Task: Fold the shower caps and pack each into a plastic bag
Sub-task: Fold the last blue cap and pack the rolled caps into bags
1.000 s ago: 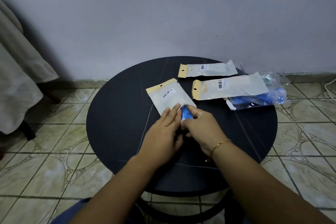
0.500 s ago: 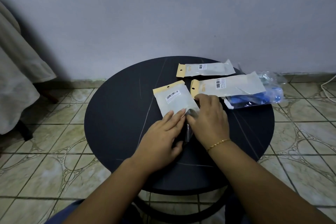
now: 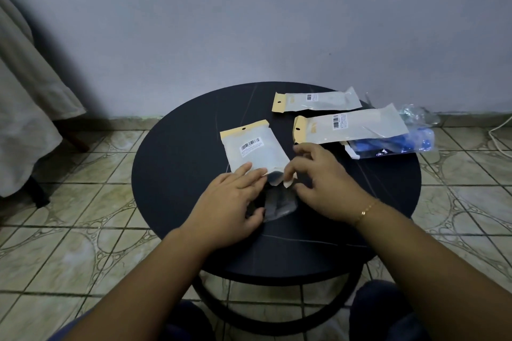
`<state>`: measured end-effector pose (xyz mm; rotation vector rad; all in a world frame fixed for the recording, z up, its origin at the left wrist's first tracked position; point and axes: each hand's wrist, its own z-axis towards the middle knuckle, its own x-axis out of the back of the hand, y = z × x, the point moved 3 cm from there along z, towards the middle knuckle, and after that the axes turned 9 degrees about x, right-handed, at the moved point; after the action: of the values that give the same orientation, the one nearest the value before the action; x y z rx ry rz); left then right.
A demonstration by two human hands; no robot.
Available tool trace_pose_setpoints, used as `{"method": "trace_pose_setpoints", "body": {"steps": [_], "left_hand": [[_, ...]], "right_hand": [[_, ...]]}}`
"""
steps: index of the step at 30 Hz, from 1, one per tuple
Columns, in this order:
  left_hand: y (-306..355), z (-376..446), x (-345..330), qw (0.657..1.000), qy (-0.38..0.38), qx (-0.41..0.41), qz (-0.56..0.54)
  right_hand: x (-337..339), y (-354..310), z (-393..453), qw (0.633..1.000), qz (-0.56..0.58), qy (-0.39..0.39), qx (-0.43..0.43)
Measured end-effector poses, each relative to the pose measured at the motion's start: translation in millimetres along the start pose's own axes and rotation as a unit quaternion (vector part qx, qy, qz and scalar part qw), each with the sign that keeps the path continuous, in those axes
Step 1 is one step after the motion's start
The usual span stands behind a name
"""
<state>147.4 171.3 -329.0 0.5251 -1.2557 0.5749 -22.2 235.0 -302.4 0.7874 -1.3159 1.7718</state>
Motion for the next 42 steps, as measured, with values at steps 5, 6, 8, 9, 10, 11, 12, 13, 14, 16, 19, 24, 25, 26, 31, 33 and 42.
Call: {"method": "trace_pose_setpoints", "body": {"steps": [5, 6, 8, 9, 10, 11, 12, 13, 14, 16, 19, 24, 25, 26, 31, 33, 42], "left_hand": [[0, -1, 0, 1.0, -0.01, -0.009, -0.016], [0, -2, 0, 1.0, -0.008, -0.01, -0.018], [-1, -5, 2, 0.999, -0.008, -0.014, -0.029], [-2, -7, 4, 0.999, -0.012, -0.015, -0.038], [-3, -9, 4, 0.999, -0.016, -0.012, -0.049], [-3, -11, 5, 0.998, -0.018, -0.007, -0.063], [-5, -13, 6, 0.996, -0.023, 0.003, -0.085], [-7, -15, 7, 0.991, -0.037, 0.021, -0.123], [-10, -16, 6, 0.981, -0.064, 0.045, -0.175], [-17, -19, 5, 0.948, -0.123, 0.09, -0.279], [-27, -24, 6, 0.932, -0.145, 0.103, -0.317], [-25, -29, 8, 0.946, -0.167, 0.061, -0.271], [-26, -30, 7, 0.949, -0.171, 0.059, -0.257], [-27, -30, 6, 0.955, -0.172, 0.059, -0.233], [-29, -29, 10, 0.955, -0.181, 0.112, -0.206], [-36, -30, 8, 0.936, -0.184, 0.15, -0.261], [-37, -14, 2, 0.876, -0.016, 0.288, -0.386]], "right_hand": [[-18, -17, -12, 0.963, -0.24, -0.045, 0.114], [-16, -17, -12, 0.959, -0.26, -0.055, 0.097], [-15, -16, -12, 0.948, -0.298, -0.078, 0.079], [-15, -16, -13, 0.943, -0.309, -0.088, 0.089], [-16, -13, -14, 0.943, -0.301, -0.093, 0.104], [-17, -7, -15, 0.946, -0.284, -0.114, 0.104], [-17, -5, -16, 0.947, -0.272, -0.135, 0.104], [-16, -4, -17, 0.946, -0.267, -0.153, 0.104], [-16, -3, -19, 0.948, -0.256, -0.158, 0.105], [-14, -2, -23, 0.968, -0.193, -0.127, 0.094], [-13, 2, -28, 0.993, -0.078, -0.068, 0.061], [-16, 8, -33, 0.997, -0.008, -0.058, 0.04], [-15, 8, -32, 0.998, -0.013, -0.05, 0.042], [-16, 8, -31, 0.998, -0.016, -0.045, 0.043], [-17, 11, -25, 0.999, 0.022, -0.009, 0.024], [-17, 15, -23, 0.998, 0.058, 0.006, -0.013], [-20, 22, -6, 0.964, 0.209, 0.077, -0.149]]}}
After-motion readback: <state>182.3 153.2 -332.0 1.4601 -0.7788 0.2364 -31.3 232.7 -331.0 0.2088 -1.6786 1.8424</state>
